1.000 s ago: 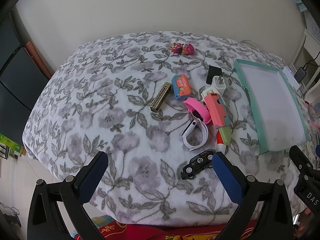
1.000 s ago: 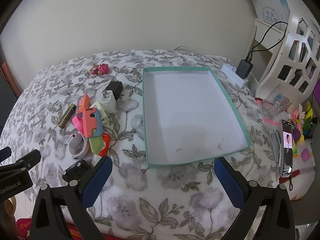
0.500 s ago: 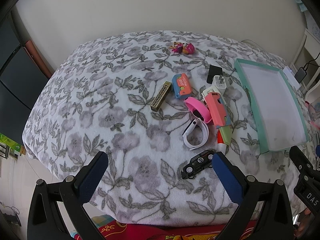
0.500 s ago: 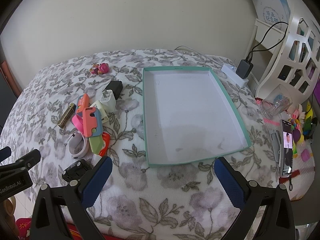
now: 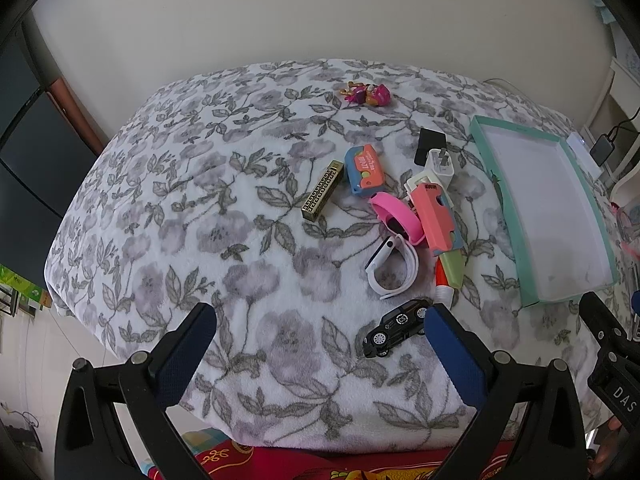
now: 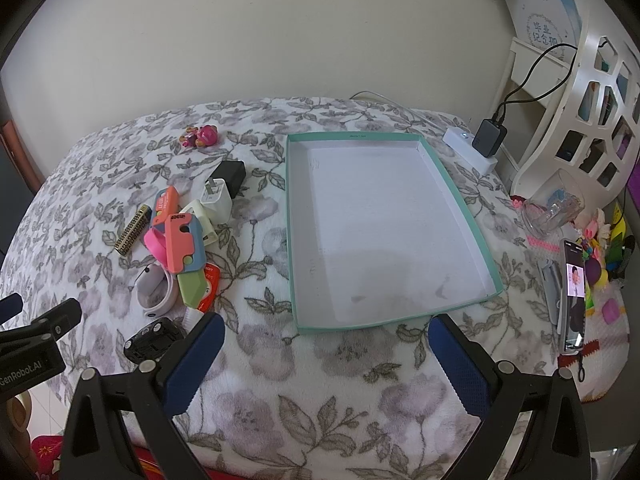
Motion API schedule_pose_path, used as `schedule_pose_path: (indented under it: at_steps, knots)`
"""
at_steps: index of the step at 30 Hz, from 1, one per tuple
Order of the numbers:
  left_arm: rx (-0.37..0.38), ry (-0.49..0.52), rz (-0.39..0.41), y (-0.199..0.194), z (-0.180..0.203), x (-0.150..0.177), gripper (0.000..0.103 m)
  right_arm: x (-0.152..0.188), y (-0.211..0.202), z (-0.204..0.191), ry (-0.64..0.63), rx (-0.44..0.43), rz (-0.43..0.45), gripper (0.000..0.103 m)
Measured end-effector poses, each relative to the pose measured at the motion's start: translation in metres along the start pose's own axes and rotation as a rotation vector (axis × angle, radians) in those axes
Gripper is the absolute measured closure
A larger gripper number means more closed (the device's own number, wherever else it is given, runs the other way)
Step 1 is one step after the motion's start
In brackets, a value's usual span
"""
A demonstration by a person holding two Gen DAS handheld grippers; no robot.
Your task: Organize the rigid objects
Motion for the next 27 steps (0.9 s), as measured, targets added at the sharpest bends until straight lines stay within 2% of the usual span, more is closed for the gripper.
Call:
schedule_pose_path:
  at_steps: [27]
  knots:
    - [0.001, -0.001, -0.007, 0.0025, -0.0020, 0.0021, 0.000, -0.0010, 0.0001, -0.0003, 0.000, 0.004, -0.010, 0.000]
Point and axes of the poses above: each gripper's, at about its wrist camera, not at the fingertips, and y roughly the way its jaws point, z to its right, x to its underside, the point moved 7 cm from there along y, roughly the way its jaws point, and after that the axes turned 14 degrees about -z, right-handed, at the moved point
